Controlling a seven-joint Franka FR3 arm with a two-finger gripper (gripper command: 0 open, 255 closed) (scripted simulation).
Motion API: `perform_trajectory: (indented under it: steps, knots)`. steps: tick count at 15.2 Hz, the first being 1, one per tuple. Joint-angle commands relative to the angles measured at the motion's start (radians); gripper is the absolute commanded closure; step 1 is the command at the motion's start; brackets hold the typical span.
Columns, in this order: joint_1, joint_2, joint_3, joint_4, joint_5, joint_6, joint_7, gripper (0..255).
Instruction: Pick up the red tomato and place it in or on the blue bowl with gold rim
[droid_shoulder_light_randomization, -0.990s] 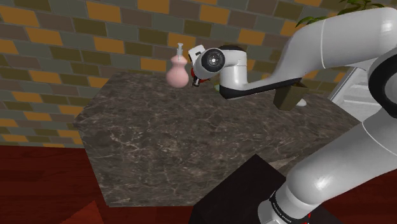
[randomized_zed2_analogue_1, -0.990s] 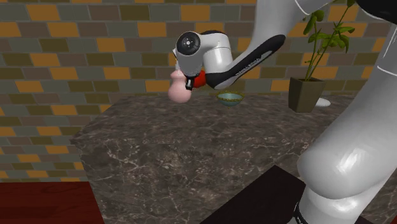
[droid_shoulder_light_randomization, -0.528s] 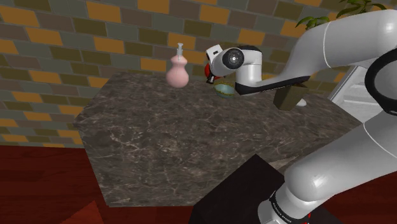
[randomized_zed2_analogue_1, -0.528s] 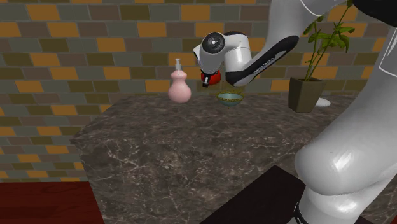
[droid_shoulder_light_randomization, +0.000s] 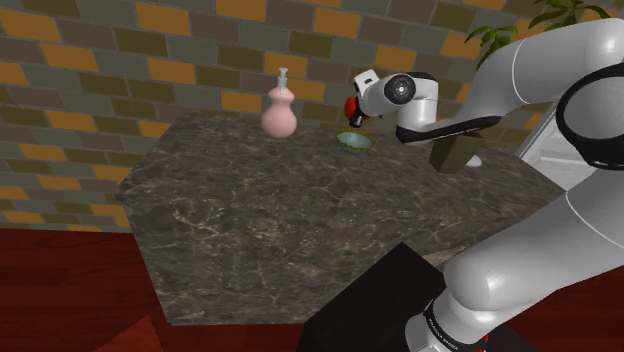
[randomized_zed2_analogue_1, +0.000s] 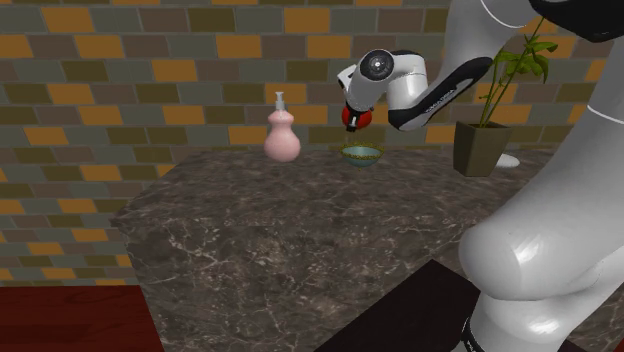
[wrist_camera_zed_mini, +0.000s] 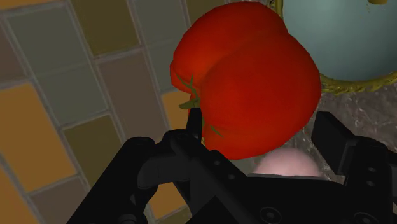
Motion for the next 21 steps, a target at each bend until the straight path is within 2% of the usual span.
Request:
perform_trajectory:
  steps: [1, 2, 5, 17, 21]
  knots:
    - [-0.027, 0.026, -0.033, 0.026, -0.031, 0.050, -0.006, 255]
    - [-0.044, 0.042, -0.055, 0.044, -0.045, 0.082, -0.013, 255]
    - [-0.047, 0.064, -0.051, 0.049, -0.158, 0.081, 0.102, 255]
    - [-0.024, 0.156, -0.047, 0.061, -0.555, 0.034, 0.520, 255]
    - [-0.025, 0.156, -0.047, 0.061, -0.555, 0.034, 0.520, 255]
